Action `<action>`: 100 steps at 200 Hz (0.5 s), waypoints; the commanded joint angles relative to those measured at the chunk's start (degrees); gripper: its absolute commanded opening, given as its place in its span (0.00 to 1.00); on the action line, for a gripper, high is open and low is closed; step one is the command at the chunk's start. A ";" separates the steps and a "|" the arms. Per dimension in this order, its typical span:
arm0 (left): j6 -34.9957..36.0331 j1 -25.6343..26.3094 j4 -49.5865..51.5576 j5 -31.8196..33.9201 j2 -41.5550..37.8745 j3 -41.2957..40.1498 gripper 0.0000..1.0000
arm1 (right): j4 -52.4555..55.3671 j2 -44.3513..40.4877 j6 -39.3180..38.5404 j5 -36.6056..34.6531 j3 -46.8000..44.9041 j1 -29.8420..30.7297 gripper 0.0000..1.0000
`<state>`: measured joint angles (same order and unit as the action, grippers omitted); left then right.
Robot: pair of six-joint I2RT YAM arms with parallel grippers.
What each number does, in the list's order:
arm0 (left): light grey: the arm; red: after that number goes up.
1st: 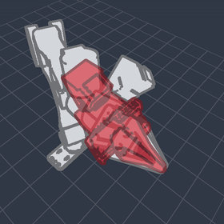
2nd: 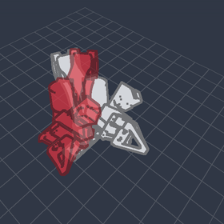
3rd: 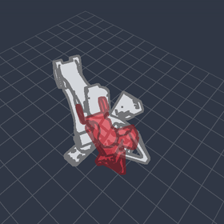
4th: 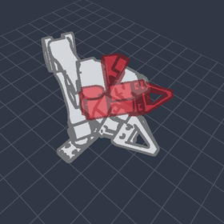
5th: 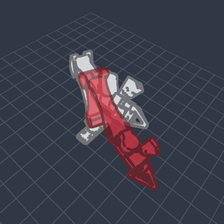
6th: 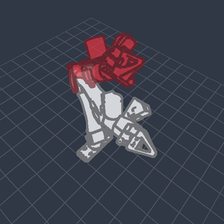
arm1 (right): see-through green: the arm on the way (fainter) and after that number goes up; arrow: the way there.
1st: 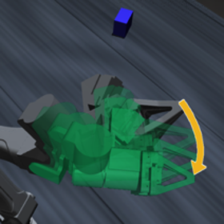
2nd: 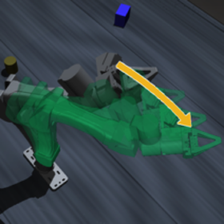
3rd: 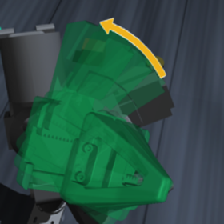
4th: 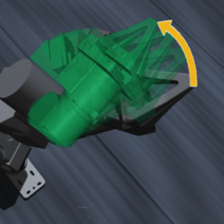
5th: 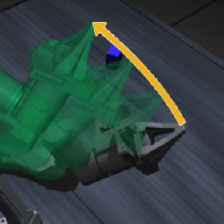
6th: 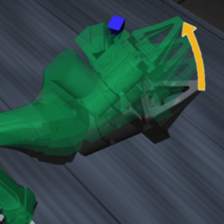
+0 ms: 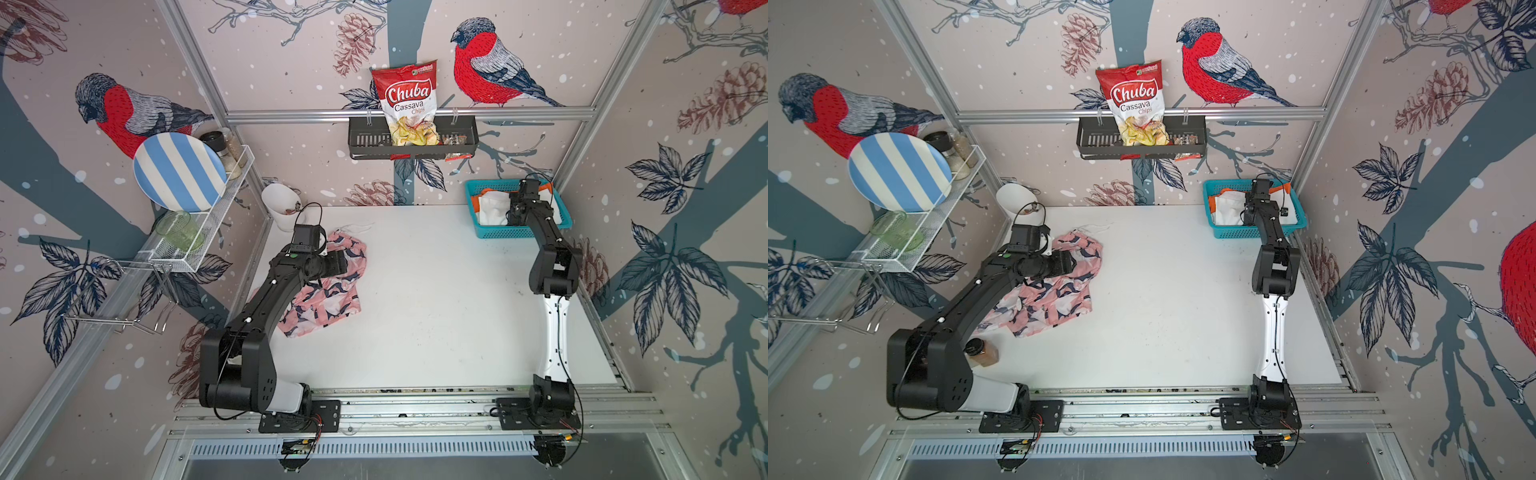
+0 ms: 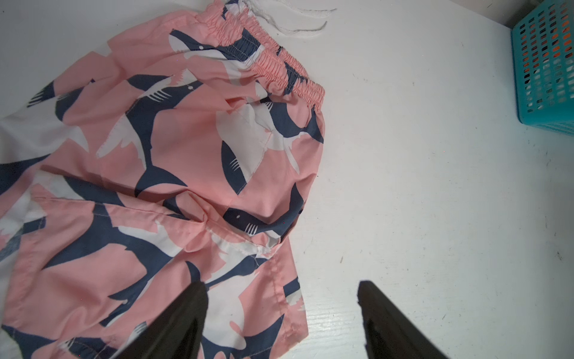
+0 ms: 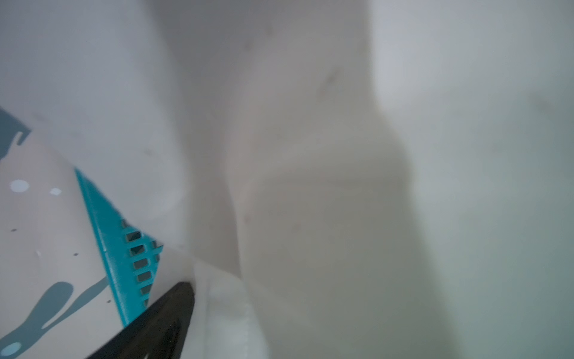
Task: Roll up the shorts
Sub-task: Place the shorts in the bin.
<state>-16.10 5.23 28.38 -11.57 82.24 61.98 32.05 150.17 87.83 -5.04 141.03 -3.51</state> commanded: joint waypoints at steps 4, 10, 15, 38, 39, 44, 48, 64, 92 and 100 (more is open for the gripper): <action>0.11 -0.57 -1.31 -0.29 -0.59 0.26 0.80 | 8.35 -7.25 5.76 -1.63 -0.03 -0.33 1.00; 0.11 -0.58 -1.31 -0.37 -0.65 0.26 0.80 | 9.48 -8.38 6.16 -1.76 -0.45 -0.52 1.00; 0.06 -0.66 -1.31 -0.48 -0.67 0.35 0.80 | 9.96 -9.28 6.22 -1.83 -0.93 -0.61 1.00; 0.02 -0.75 -1.39 -0.64 -0.76 0.18 0.80 | 11.88 -13.28 5.69 -2.48 -3.12 -0.71 1.00; 0.02 -0.75 -1.39 -0.64 -0.76 0.13 0.80 | 11.97 -13.39 5.64 -2.46 -3.21 -0.71 1.00; -0.06 -0.75 -1.40 -0.64 -0.84 0.05 0.80 | 12.29 -14.11 5.28 -2.59 -3.73 -0.78 1.00; -0.07 -0.75 -1.40 -0.64 -0.85 -0.05 0.80 | 12.53 -14.76 4.94 -2.66 -4.11 -0.72 1.00; -0.05 -0.74 -1.40 -0.86 -0.82 -0.06 0.81 | 12.45 -17.17 3.78 -2.72 -6.41 -0.63 1.00; -0.09 -0.75 -1.57 -1.18 -0.81 -0.02 0.81 | -0.95 -19.71 -3.15 1.76 -13.20 -0.02 1.00; -0.18 -0.75 -1.64 -1.26 -0.62 -0.10 0.81 | -4.55 -18.70 -4.93 3.79 -13.21 0.17 1.00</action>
<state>-16.12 4.60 27.70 -12.03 81.71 61.93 38.48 131.26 89.45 -6.46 129.84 -3.84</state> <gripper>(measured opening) 0.809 0.999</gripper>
